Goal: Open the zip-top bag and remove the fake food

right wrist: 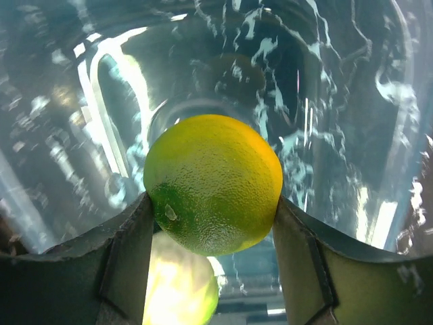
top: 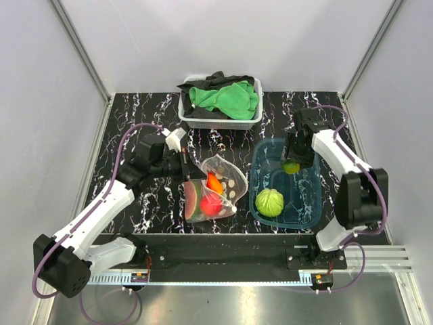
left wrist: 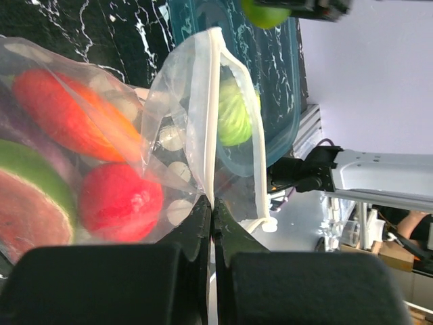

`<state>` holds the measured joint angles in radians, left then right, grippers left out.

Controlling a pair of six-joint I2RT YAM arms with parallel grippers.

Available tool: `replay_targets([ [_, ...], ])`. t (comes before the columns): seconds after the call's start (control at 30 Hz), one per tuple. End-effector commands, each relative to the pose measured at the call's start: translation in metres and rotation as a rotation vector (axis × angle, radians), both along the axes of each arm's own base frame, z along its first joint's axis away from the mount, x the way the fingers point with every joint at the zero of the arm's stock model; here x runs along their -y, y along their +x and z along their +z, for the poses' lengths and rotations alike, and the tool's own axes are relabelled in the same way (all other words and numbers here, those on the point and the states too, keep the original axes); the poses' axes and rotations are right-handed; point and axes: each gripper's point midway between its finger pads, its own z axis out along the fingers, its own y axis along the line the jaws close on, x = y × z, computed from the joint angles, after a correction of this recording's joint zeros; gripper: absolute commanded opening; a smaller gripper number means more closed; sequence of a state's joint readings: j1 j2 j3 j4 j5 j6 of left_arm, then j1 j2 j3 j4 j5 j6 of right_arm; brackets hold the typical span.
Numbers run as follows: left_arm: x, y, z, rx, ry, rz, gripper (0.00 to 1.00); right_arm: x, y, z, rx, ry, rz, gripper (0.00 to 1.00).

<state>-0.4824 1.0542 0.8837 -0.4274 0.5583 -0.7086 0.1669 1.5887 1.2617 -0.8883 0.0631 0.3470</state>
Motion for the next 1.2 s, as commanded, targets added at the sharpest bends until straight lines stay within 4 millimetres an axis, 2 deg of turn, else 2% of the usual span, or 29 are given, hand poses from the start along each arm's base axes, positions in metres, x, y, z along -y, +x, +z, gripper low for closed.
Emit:
replay_targets([
  [0.0,0.009,-0.001,0.028,0.006,-0.088,-0.022,0.0,0.011,0.029,-0.017,0.021,-0.045,-0.019,0.06],
  [0.1,0.007,-0.004,0.025,-0.009,-0.085,-0.015,0.0,0.015,0.034,-0.024,-0.005,-0.057,-0.023,0.2],
  [0.23,0.004,-0.008,0.022,-0.026,-0.09,0.007,0.0,0.016,0.032,-0.024,-0.029,-0.059,-0.017,0.55],
  [0.27,0.004,-0.008,0.021,-0.03,-0.091,0.011,0.0,0.018,0.031,-0.023,-0.037,-0.071,-0.012,0.72],
  [0.3,0.003,-0.009,0.021,-0.031,-0.091,0.011,0.0,0.02,0.025,-0.023,-0.068,-0.085,-0.014,0.78],
  [0.43,0.002,-0.008,0.019,-0.024,-0.085,0.02,0.0,0.028,0.021,-0.007,-0.064,-0.125,-0.018,0.98],
  [0.53,0.002,-0.008,0.015,-0.025,-0.073,0.012,0.0,0.03,0.013,0.006,-0.084,-0.136,-0.006,1.0],
  [0.57,0.002,-0.009,0.016,-0.029,-0.076,0.008,0.0,0.027,0.002,0.01,-0.125,-0.119,-0.004,1.0],
  [0.63,0.002,-0.009,0.014,-0.033,-0.074,0.004,0.0,0.014,-0.001,0.029,-0.098,-0.062,0.021,1.0],
  [0.73,0.002,-0.007,0.011,-0.022,-0.063,0.004,0.0,-0.02,-0.012,0.061,-0.033,0.117,0.056,1.0],
  [0.77,0.003,-0.006,0.011,-0.019,-0.062,0.001,0.0,-0.037,-0.014,0.071,-0.005,0.177,0.09,1.0],
  [0.8,0.003,-0.005,0.01,-0.021,-0.062,0.002,0.0,-0.048,-0.016,0.09,0.046,0.198,0.126,1.0],
  [0.83,0.004,-0.005,0.011,-0.019,-0.067,-0.003,0.0,-0.073,-0.024,0.101,0.057,0.213,0.209,1.0],
  [0.87,0.005,-0.004,0.01,-0.021,-0.065,-0.007,0.0,-0.085,-0.032,0.11,0.056,0.213,0.242,1.0],
  [0.9,0.005,-0.004,0.01,-0.022,-0.066,-0.009,0.0,-0.101,-0.031,0.131,0.104,0.232,0.283,1.0],
  [0.93,0.006,-0.003,0.01,-0.024,-0.066,-0.01,0.0,-0.127,-0.044,0.14,0.111,0.247,0.359,1.0],
  [1.0,0.006,-0.001,0.012,-0.021,-0.068,-0.006,0.0,-0.148,-0.049,0.159,0.136,0.295,0.372,1.0],
  [1.03,0.007,-0.001,0.013,-0.018,-0.07,-0.004,0.0,-0.164,-0.058,0.165,0.13,0.341,0.416,0.95],
  [1.17,0.009,0.004,0.016,-0.025,-0.073,0.001,0.0,-0.207,-0.066,0.178,0.164,0.466,0.501,0.77],
])
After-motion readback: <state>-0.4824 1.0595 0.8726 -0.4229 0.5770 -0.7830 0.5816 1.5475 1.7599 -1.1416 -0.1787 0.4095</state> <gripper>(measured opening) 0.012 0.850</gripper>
